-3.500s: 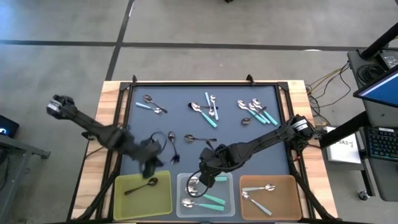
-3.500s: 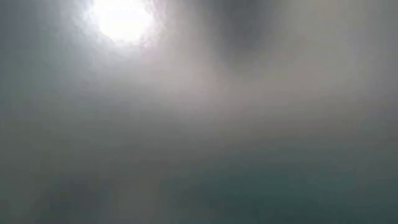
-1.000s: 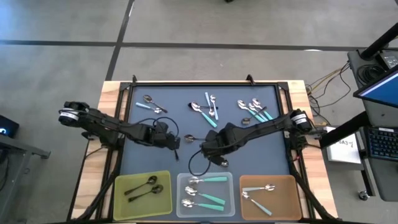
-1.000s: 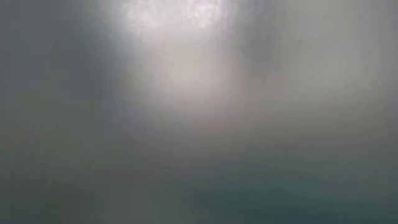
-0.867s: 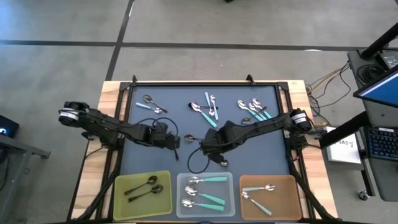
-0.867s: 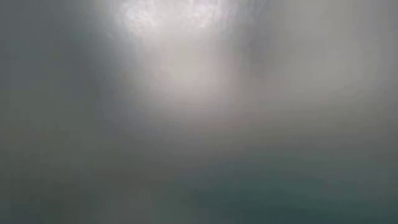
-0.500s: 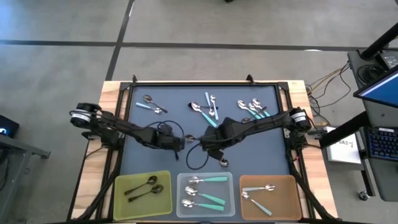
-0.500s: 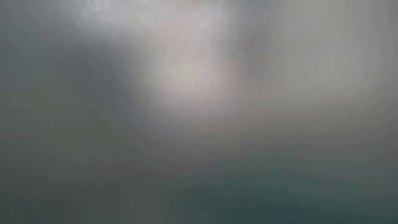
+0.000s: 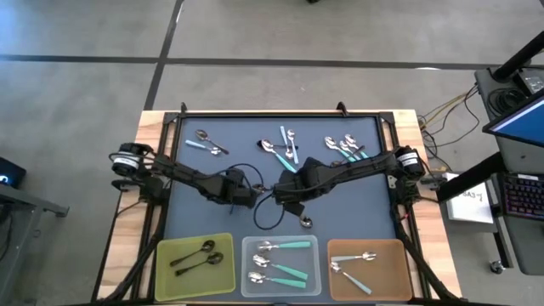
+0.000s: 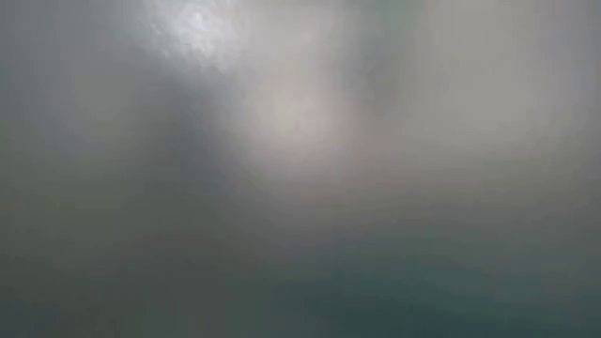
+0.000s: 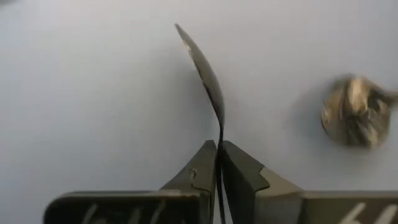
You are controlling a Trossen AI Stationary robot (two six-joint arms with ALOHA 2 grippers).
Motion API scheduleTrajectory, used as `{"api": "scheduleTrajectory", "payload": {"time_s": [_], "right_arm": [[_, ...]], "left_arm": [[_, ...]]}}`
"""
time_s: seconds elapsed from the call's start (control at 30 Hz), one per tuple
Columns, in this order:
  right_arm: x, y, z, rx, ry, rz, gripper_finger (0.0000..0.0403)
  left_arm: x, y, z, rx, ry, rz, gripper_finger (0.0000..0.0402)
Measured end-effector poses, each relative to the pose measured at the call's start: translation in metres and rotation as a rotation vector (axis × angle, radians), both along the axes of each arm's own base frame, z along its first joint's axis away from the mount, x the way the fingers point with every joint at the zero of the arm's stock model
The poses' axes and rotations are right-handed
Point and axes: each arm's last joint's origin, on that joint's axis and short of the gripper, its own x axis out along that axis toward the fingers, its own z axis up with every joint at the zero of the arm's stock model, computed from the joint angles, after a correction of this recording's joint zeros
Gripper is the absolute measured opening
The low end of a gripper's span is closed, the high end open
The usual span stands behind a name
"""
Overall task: Sort silverware by color (type)
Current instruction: Put the black spoon into the yellow bin
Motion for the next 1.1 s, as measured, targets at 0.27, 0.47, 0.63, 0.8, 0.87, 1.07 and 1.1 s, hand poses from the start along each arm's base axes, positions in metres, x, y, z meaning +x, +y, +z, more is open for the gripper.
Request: {"api": "scheduleTrajectory", "payload": {"time_s": [0.27,0.47,0.63,0.8,0.87,1.07,1.1], "right_arm": [[0.001,-0.009,0.0,-0.006,0.012,0.017,0.0105],[0.007,-0.02,0.001,-0.001,-0.047,-0.011,0.0105],[0.013,-0.026,0.002,0.001,-0.099,-0.021,0.0105],[0.014,-0.031,0.002,0.007,-0.122,-0.061,0.0105],[0.014,-0.031,0.002,0.013,-0.133,-0.092,0.0105],[0.014,-0.031,0.002,0.023,-0.146,-0.119,0.0105],[0.014,-0.031,0.002,0.026,-0.152,-0.136,0.0105]], "left_arm": [[-0.006,-0.008,0.034,-0.029,-0.063,-0.178,0.0001],[-0.025,-0.016,0.086,0.019,-0.18,-0.416,0.0],[-0.055,-0.043,0.122,0.001,-0.268,-0.731,0.0],[-0.095,-0.089,0.128,-0.169,-0.317,-0.925,0.0],[-0.11,-0.108,0.128,-0.228,-0.324,-0.973,0.0],[-0.143,-0.153,0.115,-0.333,-0.248,-1.078,0.0],[-0.147,-0.159,0.112,-0.34,-0.224,-1.079,0.0]]}}
